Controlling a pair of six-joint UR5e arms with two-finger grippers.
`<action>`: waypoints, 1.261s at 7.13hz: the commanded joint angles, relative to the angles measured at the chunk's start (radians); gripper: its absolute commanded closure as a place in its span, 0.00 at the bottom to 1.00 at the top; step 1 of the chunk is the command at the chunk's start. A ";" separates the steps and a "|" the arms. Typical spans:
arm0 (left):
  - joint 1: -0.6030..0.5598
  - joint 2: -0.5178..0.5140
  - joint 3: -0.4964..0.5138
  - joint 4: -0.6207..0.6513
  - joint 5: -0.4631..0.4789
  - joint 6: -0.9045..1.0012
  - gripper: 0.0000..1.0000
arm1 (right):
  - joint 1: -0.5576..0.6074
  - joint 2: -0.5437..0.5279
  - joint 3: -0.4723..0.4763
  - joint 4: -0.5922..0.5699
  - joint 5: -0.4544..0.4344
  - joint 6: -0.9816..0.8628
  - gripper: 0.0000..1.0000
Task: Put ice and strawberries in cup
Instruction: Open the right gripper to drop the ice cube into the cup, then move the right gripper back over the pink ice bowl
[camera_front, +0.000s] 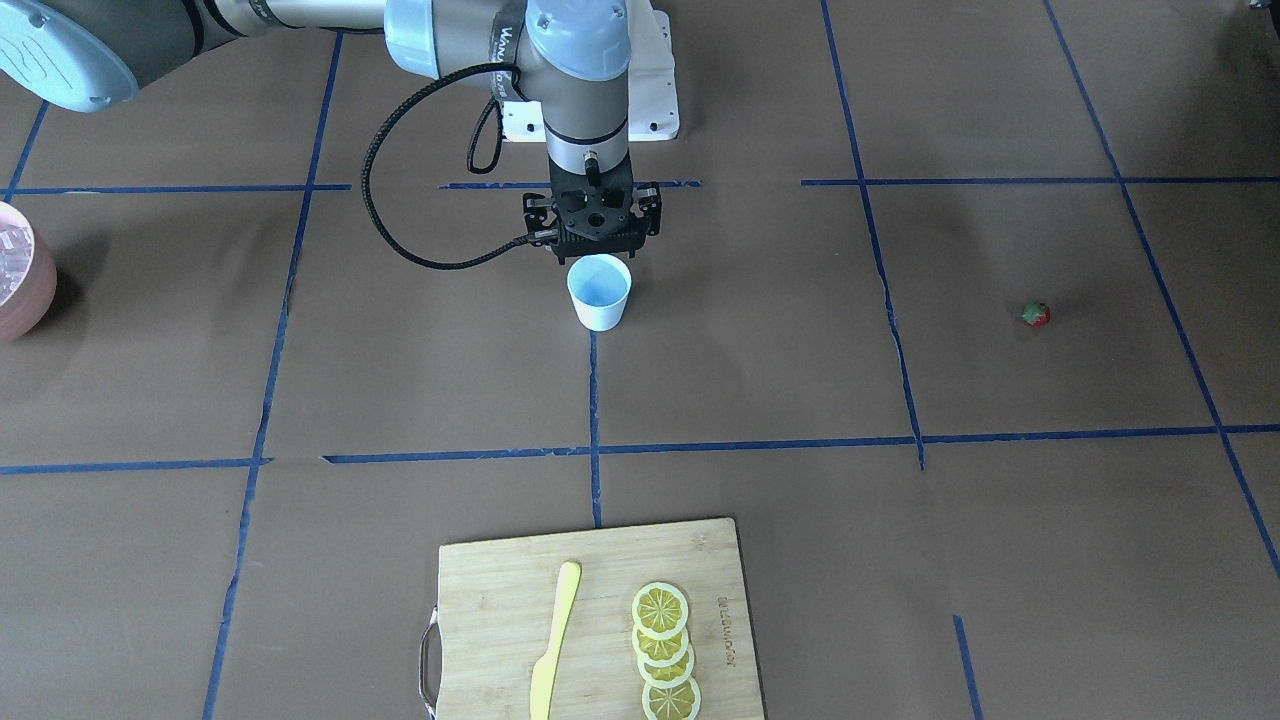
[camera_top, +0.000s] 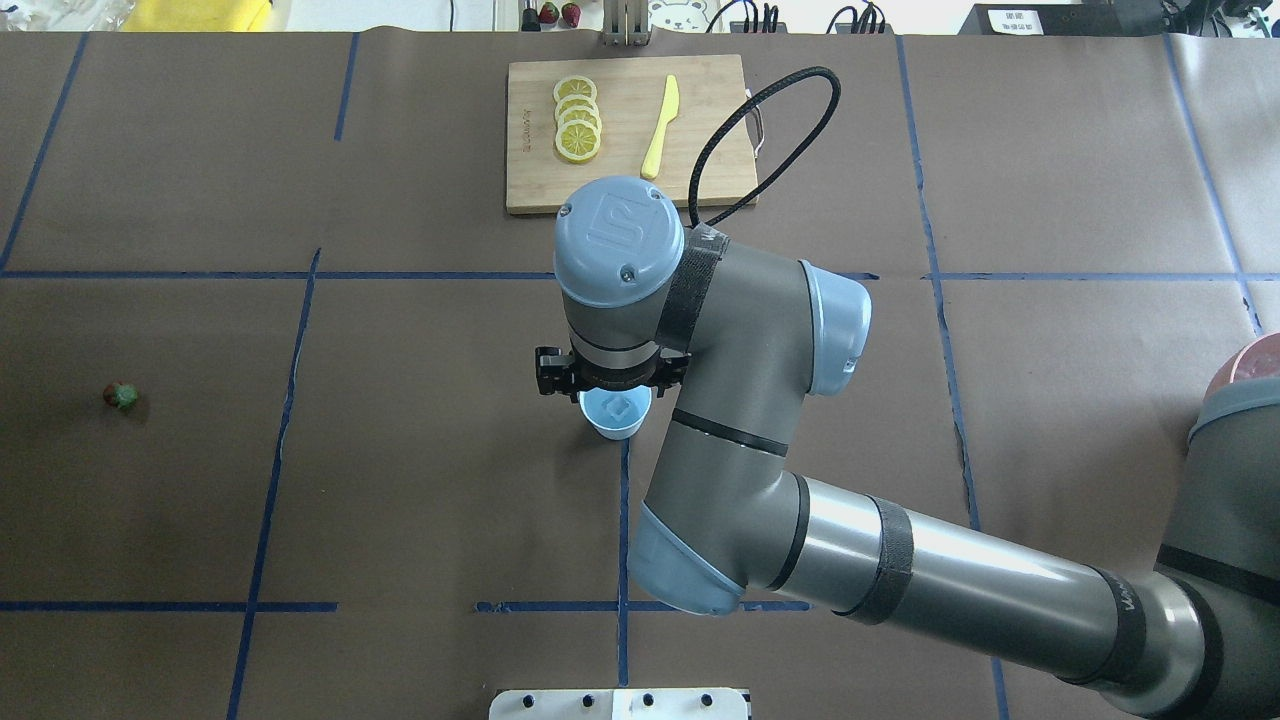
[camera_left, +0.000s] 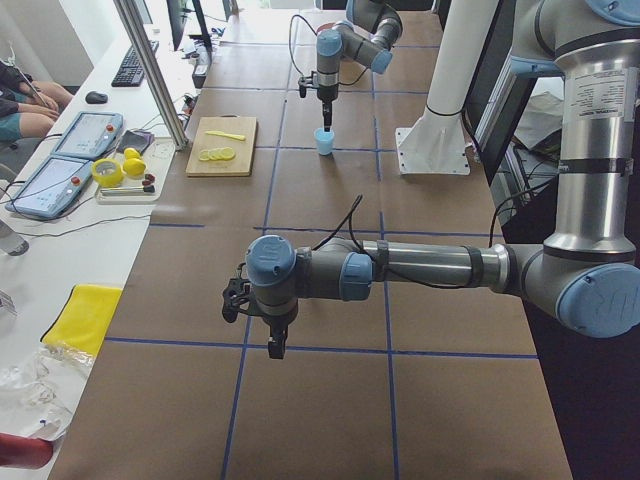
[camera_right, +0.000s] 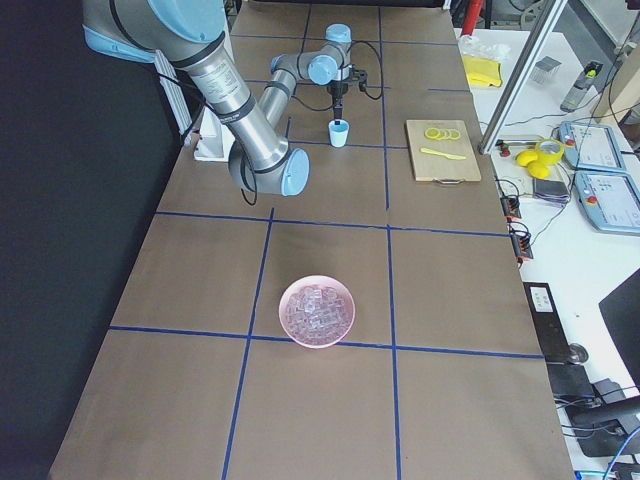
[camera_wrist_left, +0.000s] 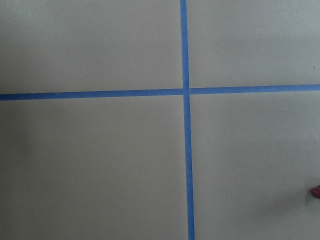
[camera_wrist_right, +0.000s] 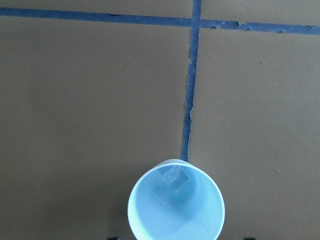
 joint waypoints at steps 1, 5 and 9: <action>0.000 0.000 0.000 0.000 0.000 0.000 0.00 | 0.002 0.003 0.001 0.001 -0.001 0.000 0.00; 0.000 0.000 -0.011 0.000 -0.002 -0.002 0.00 | 0.125 -0.119 0.270 -0.169 0.033 -0.119 0.00; 0.000 0.003 -0.012 0.000 -0.003 -0.002 0.00 | 0.389 -0.533 0.541 -0.155 0.186 -0.531 0.00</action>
